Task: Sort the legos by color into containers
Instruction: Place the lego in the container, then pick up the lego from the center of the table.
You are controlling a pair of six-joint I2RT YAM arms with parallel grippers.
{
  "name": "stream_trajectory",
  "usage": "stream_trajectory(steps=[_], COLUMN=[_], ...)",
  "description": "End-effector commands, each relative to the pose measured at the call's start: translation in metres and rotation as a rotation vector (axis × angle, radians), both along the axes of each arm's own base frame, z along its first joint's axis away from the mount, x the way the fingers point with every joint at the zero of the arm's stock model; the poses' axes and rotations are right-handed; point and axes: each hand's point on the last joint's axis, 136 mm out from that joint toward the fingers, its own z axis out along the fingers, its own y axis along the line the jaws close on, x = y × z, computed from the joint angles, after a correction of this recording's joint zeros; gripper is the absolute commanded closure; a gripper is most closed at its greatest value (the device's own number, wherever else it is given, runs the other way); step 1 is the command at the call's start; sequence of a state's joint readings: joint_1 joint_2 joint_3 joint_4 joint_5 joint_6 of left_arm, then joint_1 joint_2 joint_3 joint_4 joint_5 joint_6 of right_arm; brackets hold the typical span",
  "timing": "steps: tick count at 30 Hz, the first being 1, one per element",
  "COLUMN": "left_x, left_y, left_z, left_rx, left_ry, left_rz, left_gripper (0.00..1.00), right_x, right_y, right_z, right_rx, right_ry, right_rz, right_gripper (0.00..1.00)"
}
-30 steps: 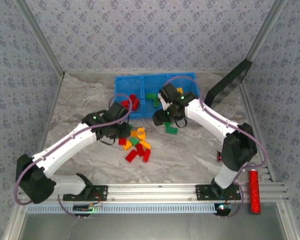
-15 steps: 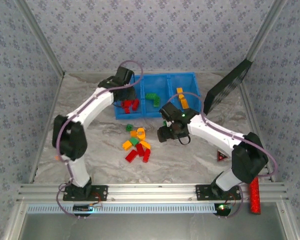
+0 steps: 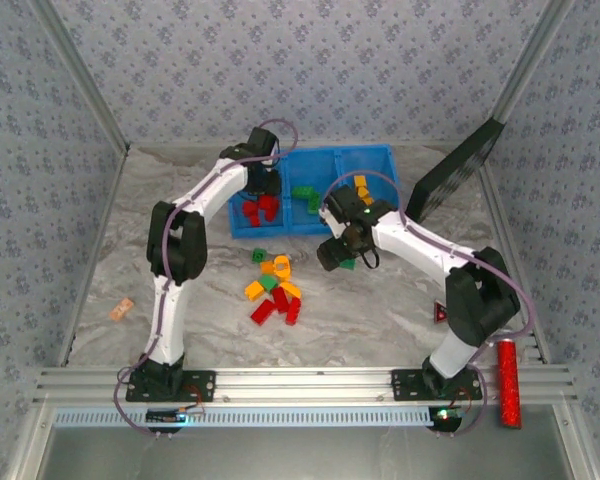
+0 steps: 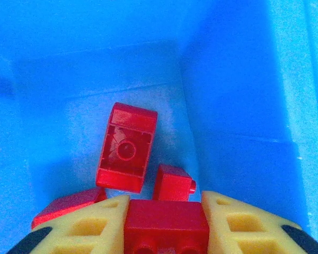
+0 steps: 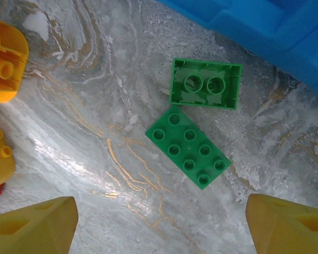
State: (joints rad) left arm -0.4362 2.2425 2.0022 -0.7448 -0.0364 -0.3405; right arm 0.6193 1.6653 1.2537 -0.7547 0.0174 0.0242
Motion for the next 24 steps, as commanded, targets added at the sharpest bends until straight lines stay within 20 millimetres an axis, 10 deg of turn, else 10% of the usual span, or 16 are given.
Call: stream_trajectory(steps=[1,19,24], left_x=[0.001,-0.008,-0.021], left_y=[-0.009,-0.006,-0.003], left_z=[0.007,0.051,0.086], left_rx=[-0.028,-0.042,-0.041], left_ry=[0.004,-0.052,-0.104], left_rz=[-0.035,-0.064,-0.084], left_gripper=[0.61,0.45,0.43], right_x=[-0.003,0.016,0.009], right_y=[-0.001,-0.009,-0.006], right_z=[-0.011,-0.073,-0.085], right_rx=[-0.021,-0.071,-0.089], right_ry=[0.043,0.12,0.169], right_rz=[0.074,0.11,0.119], right_gripper=[0.15,0.2,0.39])
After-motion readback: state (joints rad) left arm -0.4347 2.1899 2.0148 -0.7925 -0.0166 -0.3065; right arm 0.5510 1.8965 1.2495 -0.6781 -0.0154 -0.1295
